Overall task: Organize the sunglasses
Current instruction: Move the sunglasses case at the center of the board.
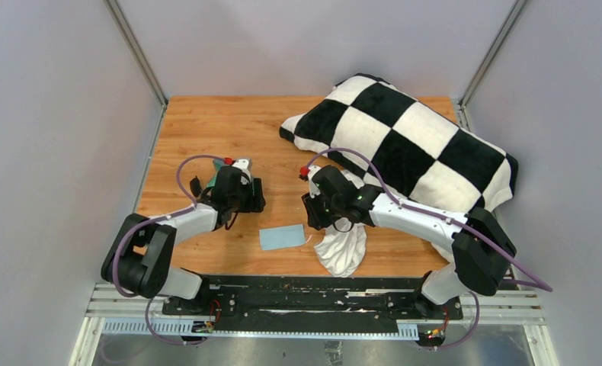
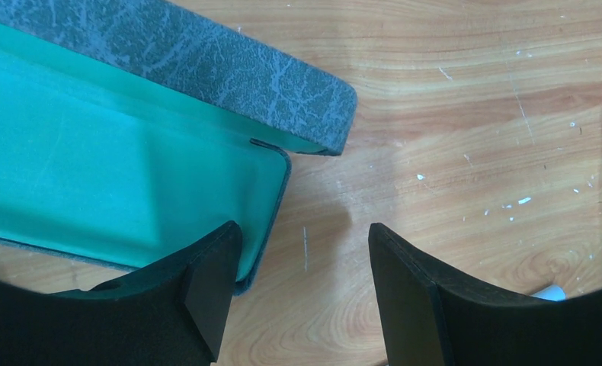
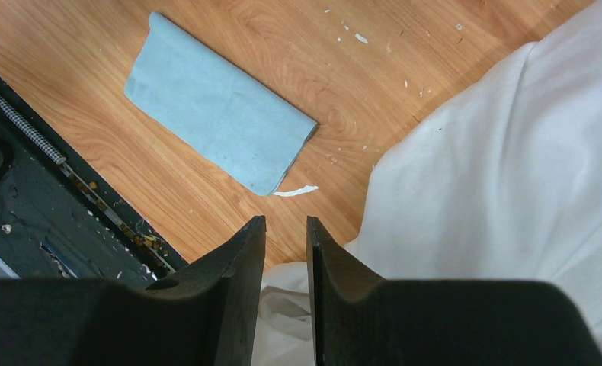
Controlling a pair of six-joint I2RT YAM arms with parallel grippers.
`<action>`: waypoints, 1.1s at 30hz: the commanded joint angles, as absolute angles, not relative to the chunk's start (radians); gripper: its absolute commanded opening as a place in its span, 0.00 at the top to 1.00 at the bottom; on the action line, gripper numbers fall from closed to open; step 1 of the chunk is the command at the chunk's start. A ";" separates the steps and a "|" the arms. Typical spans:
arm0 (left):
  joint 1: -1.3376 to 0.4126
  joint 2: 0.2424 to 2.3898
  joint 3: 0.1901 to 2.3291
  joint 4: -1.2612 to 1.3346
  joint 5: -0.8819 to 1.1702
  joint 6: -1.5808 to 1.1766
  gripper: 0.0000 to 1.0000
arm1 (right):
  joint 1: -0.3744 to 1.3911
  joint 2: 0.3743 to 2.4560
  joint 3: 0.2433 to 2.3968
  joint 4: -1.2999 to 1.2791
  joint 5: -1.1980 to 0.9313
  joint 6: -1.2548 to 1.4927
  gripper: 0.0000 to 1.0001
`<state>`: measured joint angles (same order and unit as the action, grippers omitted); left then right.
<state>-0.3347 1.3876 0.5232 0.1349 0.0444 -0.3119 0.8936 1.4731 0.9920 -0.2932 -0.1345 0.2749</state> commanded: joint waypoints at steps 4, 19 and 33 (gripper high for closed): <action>-0.397 1.426 0.560 0.172 0.068 -0.355 0.34 | 0.881 1.474 1.002 -0.319 -0.135 0.276 0.69; -0.602 1.634 0.790 0.193 0.116 -0.407 0.34 | 0.874 1.420 0.959 -0.316 -0.095 0.296 0.69; -0.615 1.245 0.650 0.102 0.093 -0.473 0.32 | 0.865 1.478 0.956 -0.250 -0.157 0.347 0.69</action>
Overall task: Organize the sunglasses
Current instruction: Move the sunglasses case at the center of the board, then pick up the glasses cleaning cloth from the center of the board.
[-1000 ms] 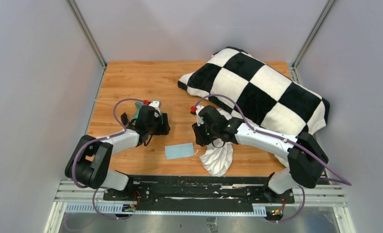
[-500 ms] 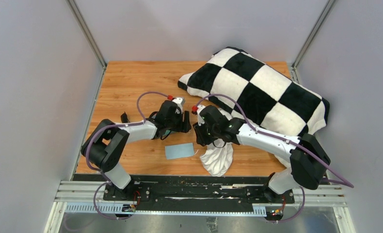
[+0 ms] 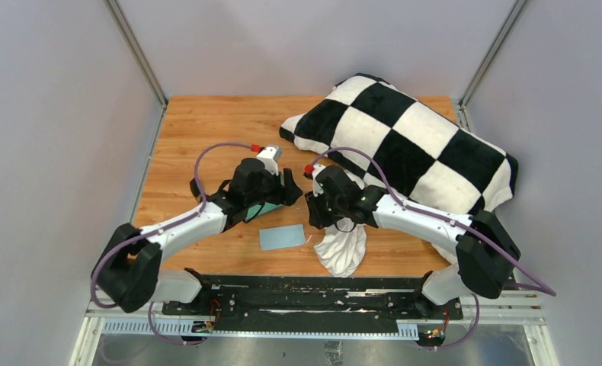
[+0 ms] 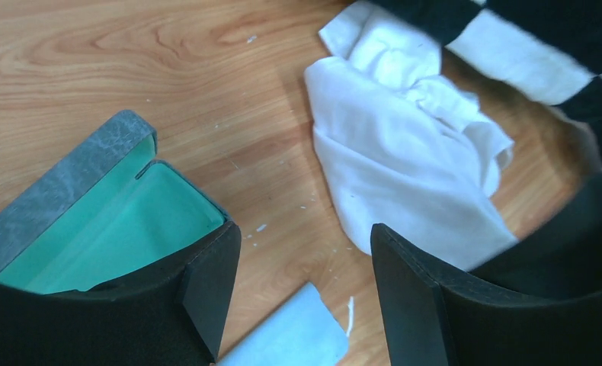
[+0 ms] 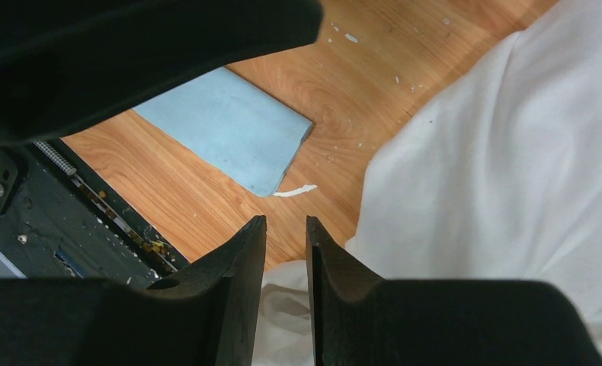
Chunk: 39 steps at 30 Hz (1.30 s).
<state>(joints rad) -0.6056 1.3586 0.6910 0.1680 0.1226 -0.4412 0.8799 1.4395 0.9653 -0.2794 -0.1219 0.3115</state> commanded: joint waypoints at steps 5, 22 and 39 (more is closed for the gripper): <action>-0.615 1.063 0.610 -0.118 -0.025 -0.535 0.31 | 0.865 1.536 0.967 -0.198 -0.219 0.389 0.69; -0.615 0.886 0.342 -0.317 -0.036 -0.795 0.38 | 0.879 1.717 0.981 -0.198 -0.202 0.448 0.66; -0.616 1.015 0.287 -0.166 0.020 -0.844 0.62 | 0.878 1.749 0.989 -0.178 -0.207 0.469 0.65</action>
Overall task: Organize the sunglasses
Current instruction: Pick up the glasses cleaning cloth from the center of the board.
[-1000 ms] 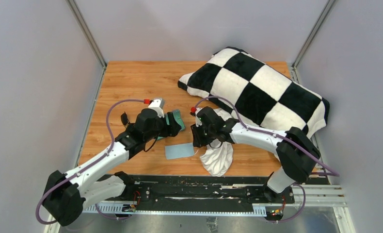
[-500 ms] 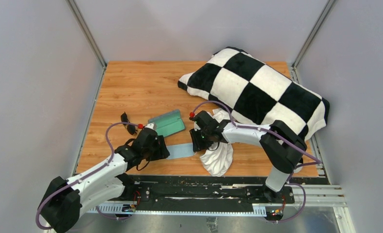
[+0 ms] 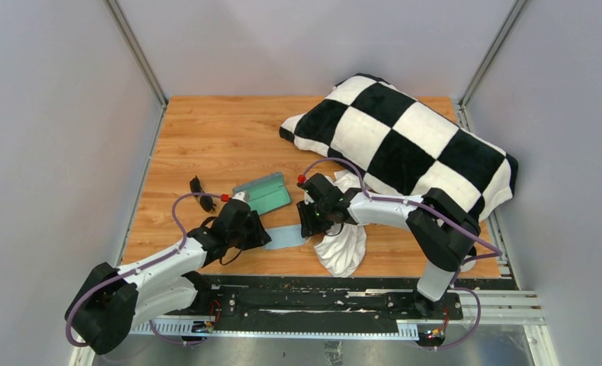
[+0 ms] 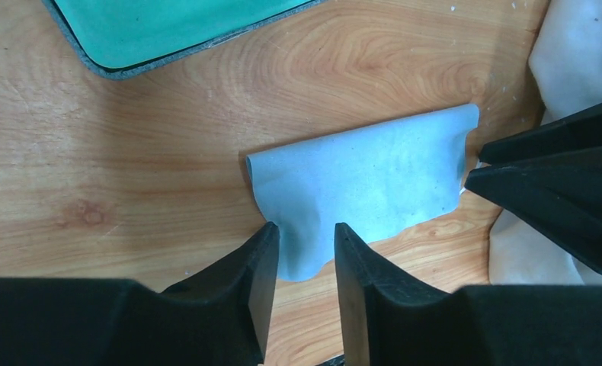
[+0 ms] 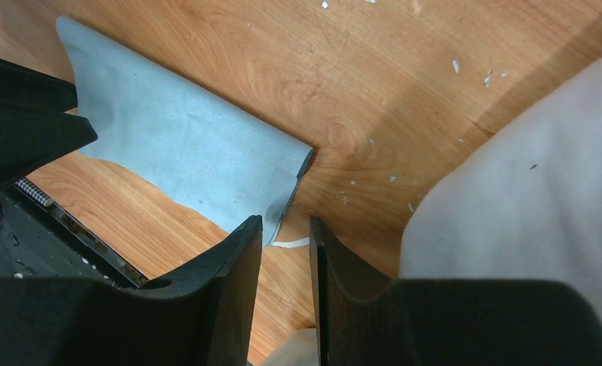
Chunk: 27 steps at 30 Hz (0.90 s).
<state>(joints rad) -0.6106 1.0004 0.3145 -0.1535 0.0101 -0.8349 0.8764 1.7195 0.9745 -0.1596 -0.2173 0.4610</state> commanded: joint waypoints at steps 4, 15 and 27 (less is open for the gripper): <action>-0.617 1.006 0.287 -0.178 0.013 -0.841 0.68 | 0.879 1.754 0.994 -0.178 -0.208 0.475 0.65; -0.615 0.994 0.286 -0.174 0.023 -0.836 0.94 | 0.879 1.777 0.979 -0.147 -0.232 0.518 0.63; -0.616 0.984 0.282 -0.154 0.047 -0.836 1.00 | 0.887 1.788 0.972 -0.136 -0.222 0.531 0.66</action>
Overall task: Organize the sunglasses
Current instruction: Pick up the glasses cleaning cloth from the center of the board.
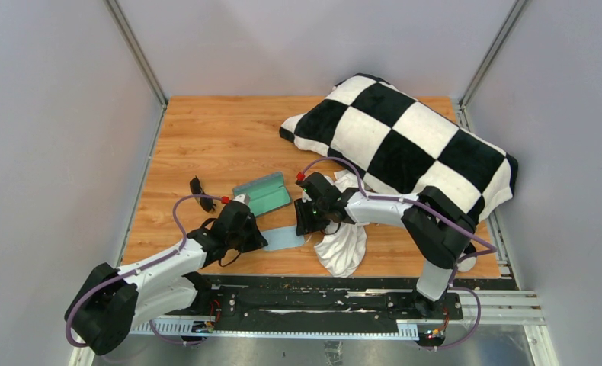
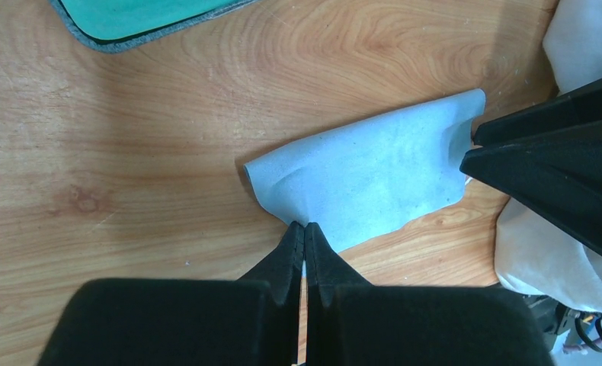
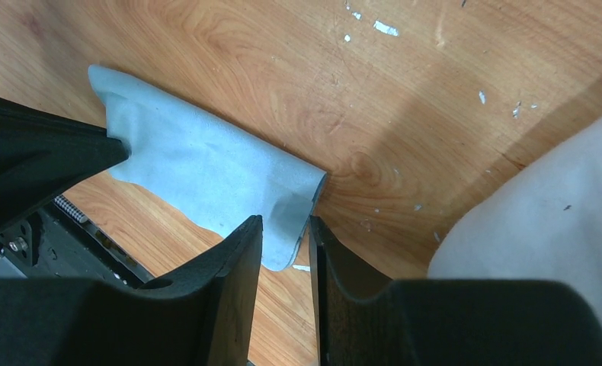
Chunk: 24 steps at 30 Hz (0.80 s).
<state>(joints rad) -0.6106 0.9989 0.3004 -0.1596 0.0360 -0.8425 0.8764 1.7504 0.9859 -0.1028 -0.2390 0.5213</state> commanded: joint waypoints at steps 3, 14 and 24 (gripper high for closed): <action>-0.617 0.983 0.281 -0.150 0.051 -0.836 1.00 | 0.891 1.793 0.969 -0.131 -0.225 0.537 0.67; -0.617 0.985 0.280 -0.143 0.057 -0.838 1.00 | 0.902 1.804 0.973 -0.123 -0.226 0.541 0.74; -0.616 0.986 0.277 -0.136 0.063 -0.836 1.00 | 0.909 1.815 0.980 -0.123 -0.224 0.540 0.76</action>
<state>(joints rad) -0.6106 0.9936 0.2947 -0.1535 0.0525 -0.8425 0.8902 1.7683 0.9867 -0.0673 -0.2428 0.5381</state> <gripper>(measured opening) 0.009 0.258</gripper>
